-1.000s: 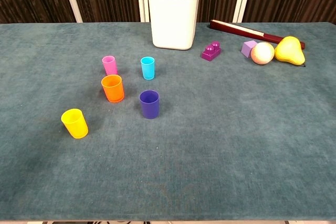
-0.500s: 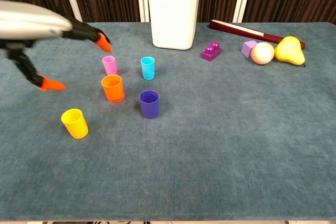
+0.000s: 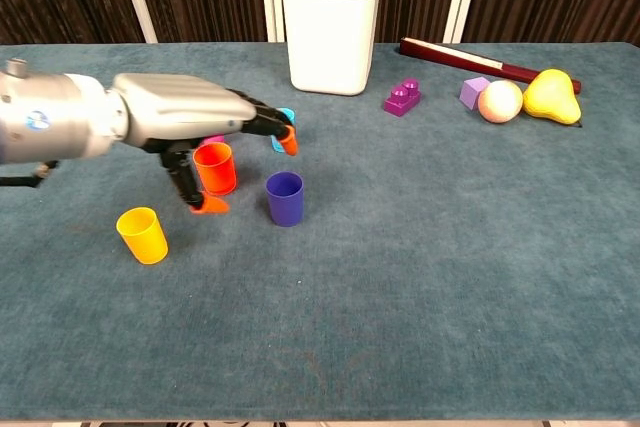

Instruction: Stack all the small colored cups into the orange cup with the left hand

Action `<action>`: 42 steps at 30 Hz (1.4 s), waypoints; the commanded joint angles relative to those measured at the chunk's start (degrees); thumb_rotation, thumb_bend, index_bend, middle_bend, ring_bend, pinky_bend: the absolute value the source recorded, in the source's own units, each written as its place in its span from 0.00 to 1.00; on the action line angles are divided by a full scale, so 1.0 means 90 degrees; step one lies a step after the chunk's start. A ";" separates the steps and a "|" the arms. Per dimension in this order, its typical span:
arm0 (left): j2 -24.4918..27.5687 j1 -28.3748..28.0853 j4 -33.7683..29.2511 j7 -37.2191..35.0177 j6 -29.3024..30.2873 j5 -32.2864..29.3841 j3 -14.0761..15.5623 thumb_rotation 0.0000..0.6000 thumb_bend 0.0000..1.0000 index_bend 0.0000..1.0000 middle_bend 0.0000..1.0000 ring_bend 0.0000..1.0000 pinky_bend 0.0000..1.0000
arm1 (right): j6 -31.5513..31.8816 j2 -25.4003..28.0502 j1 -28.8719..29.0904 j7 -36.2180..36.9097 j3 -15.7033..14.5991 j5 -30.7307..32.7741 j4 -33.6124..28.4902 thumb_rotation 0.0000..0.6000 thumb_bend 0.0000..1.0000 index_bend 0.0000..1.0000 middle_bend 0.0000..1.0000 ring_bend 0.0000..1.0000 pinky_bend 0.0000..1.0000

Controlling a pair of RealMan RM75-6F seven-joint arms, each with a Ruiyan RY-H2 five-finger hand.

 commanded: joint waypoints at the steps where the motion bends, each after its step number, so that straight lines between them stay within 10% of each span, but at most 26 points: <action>1: -0.0352 -0.0141 0.0239 0.0174 0.0313 -0.0221 -0.0016 1.00 0.24 0.19 0.05 0.00 0.00 | 0.0016 0.0015 -0.0017 -0.0024 0.0024 0.0041 -0.0039 1.00 0.46 0.03 0.00 0.04 0.00; 42: -0.1187 -0.0899 0.0927 0.0549 0.0912 -0.1167 0.0466 1.00 0.35 0.46 0.13 0.00 0.00 | 0.0040 0.0119 -0.0096 0.0154 0.0120 0.0152 -0.0117 1.00 0.46 0.03 0.00 0.04 0.00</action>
